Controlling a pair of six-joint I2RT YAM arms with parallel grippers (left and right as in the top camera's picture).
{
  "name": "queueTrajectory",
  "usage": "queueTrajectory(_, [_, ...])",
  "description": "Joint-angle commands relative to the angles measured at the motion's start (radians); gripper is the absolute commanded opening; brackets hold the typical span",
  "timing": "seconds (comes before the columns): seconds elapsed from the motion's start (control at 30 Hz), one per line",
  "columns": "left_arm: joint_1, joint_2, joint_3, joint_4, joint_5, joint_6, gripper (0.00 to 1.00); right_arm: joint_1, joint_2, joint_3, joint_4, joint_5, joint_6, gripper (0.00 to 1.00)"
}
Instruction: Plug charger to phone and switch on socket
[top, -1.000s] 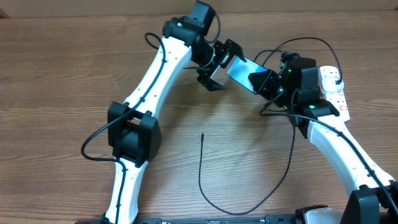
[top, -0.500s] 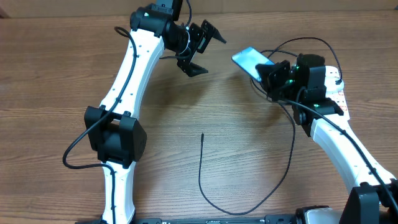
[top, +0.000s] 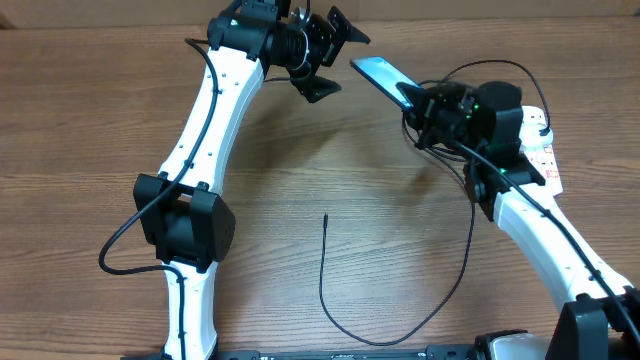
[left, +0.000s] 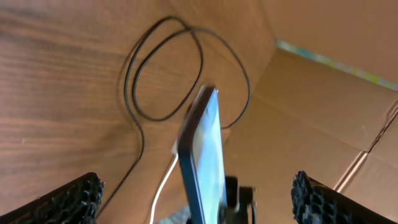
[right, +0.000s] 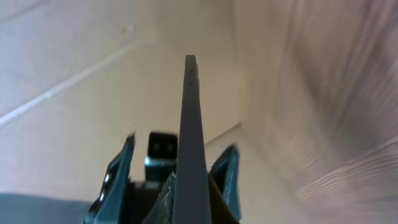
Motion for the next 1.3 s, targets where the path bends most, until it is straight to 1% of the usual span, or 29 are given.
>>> queueTrajectory(0.0, [-0.020,-0.031,0.025,0.014,-0.055,-0.022,1.00,0.031,-0.010,0.027,0.051,0.026,0.058,0.04])
queueTrajectory(0.37, [-0.051,-0.031,0.025,0.014,-0.098,-0.041,1.00,0.097,-0.010,0.027,0.090,0.078,0.070,0.04])
queueTrajectory(0.6, [-0.053,-0.031,0.024,0.014,-0.125,-0.060,1.00,0.100,-0.010,0.027,0.095,0.089,0.088,0.04])
queueTrajectory(0.63, [-0.053,-0.031,0.025,0.014,-0.126,-0.062,0.97,0.101,-0.010,0.027,0.096,0.089,0.096,0.04])
queueTrajectory(0.67, [-0.053,-0.031,0.024,0.014,-0.128,-0.072,0.91,0.102,-0.010,0.027,0.095,0.089,0.107,0.04])
queueTrajectory(0.73, [-0.053,-0.031,0.024,0.015,-0.129,-0.078,0.75,0.102,-0.010,0.027,0.096,0.089,0.110,0.04])
queueTrajectory(0.8, [-0.053,-0.031,0.024,0.015,-0.129,-0.085,0.66,0.103,-0.010,0.027,0.095,0.088,0.110,0.04])
queueTrajectory(0.87, [-0.053,-0.031,0.024,0.015,-0.129,-0.085,0.59,0.103,-0.010,0.027,0.095,0.084,0.110,0.04])
queueTrajectory(1.07, [-0.055,-0.031,0.024,0.015,-0.129,-0.085,0.56,0.110,-0.010,0.027,0.114,0.073,0.110,0.04])
queueTrajectory(1.27, [-0.062,-0.031,0.024,0.016,-0.133,-0.086,0.56,0.115,-0.010,0.027,0.124,0.074,0.130,0.04])
